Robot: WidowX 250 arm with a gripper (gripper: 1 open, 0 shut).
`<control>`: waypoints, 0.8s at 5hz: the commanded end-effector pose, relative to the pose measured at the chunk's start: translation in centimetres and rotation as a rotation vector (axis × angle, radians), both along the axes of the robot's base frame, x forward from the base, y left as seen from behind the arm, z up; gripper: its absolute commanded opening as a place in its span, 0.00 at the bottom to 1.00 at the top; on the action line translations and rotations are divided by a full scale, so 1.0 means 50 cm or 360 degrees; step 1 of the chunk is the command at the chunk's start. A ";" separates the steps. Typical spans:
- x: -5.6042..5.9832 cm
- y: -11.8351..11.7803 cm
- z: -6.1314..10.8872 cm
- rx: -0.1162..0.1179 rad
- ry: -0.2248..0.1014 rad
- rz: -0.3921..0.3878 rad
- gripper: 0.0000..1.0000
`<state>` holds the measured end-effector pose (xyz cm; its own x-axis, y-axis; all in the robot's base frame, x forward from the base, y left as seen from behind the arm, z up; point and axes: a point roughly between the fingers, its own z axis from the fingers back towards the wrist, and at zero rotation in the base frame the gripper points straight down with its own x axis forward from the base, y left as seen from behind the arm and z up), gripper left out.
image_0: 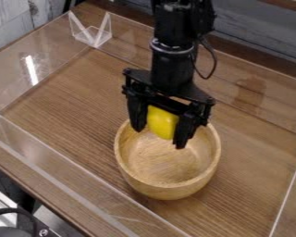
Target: Put the lemon in the brown bowl
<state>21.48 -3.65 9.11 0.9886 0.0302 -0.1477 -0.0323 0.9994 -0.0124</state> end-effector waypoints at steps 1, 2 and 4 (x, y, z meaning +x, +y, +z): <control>0.008 -0.011 0.020 -0.0022 -0.0081 -0.0010 0.00; 0.007 -0.016 0.020 -0.0032 -0.0076 -0.0018 1.00; 0.013 -0.024 0.029 -0.0054 -0.0066 -0.0026 1.00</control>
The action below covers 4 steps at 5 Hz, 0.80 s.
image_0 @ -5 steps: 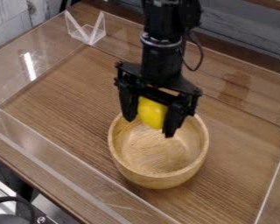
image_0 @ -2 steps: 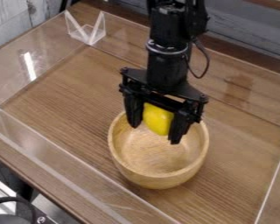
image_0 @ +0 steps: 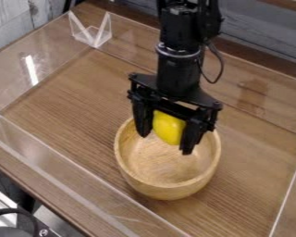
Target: Put the lemon in the brown bowl
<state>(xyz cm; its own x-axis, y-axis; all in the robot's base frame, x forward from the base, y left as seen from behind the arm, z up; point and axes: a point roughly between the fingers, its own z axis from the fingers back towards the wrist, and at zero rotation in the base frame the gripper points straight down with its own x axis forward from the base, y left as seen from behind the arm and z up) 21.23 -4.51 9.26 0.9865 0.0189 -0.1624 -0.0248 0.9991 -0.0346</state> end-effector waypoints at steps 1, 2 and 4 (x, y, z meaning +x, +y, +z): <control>0.021 -0.011 0.030 -0.0031 -0.0084 -0.0020 1.00; 0.022 -0.014 0.032 -0.0044 -0.0081 -0.0035 1.00; 0.022 -0.019 0.033 -0.0066 -0.0073 -0.0055 1.00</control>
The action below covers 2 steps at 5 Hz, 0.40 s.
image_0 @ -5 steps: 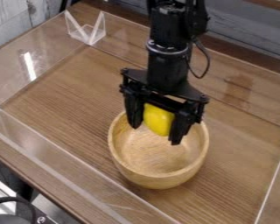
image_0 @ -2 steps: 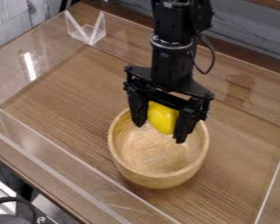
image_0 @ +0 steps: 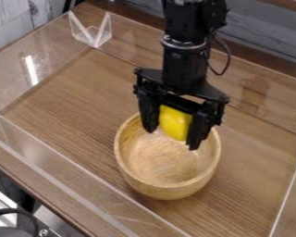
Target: Put the lemon in the brown bowl
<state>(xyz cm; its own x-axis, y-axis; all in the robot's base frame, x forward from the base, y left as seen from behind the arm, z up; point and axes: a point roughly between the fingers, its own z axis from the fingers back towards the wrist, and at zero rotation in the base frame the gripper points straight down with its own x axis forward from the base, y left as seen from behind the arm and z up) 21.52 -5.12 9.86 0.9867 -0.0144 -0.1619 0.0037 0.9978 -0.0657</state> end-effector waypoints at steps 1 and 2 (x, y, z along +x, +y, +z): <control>0.013 -0.009 0.019 -0.0026 -0.0068 -0.0018 1.00; 0.012 -0.011 0.017 -0.0033 -0.0064 -0.0026 1.00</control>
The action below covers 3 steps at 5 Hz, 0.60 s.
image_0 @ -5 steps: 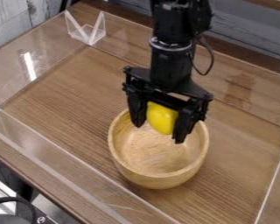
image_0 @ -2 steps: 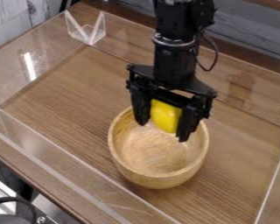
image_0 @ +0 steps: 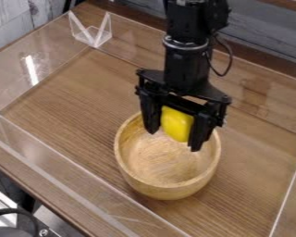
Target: Put the lemon in the brown bowl
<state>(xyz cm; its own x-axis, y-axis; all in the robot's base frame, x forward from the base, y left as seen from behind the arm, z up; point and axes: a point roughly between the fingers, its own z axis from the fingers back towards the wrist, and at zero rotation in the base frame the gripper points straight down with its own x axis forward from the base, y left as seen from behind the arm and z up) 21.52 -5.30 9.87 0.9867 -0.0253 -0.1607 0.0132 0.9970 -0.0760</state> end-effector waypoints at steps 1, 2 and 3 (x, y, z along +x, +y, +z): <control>0.011 -0.009 0.014 -0.0023 -0.0058 -0.0019 1.00; 0.010 -0.011 0.011 -0.0029 -0.0055 -0.0028 1.00; 0.009 -0.012 0.006 -0.0034 -0.0051 -0.0036 1.00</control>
<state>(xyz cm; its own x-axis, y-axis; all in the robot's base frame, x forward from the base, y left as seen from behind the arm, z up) 21.55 -5.72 9.52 0.9864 -0.0457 -0.1580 0.0319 0.9955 -0.0888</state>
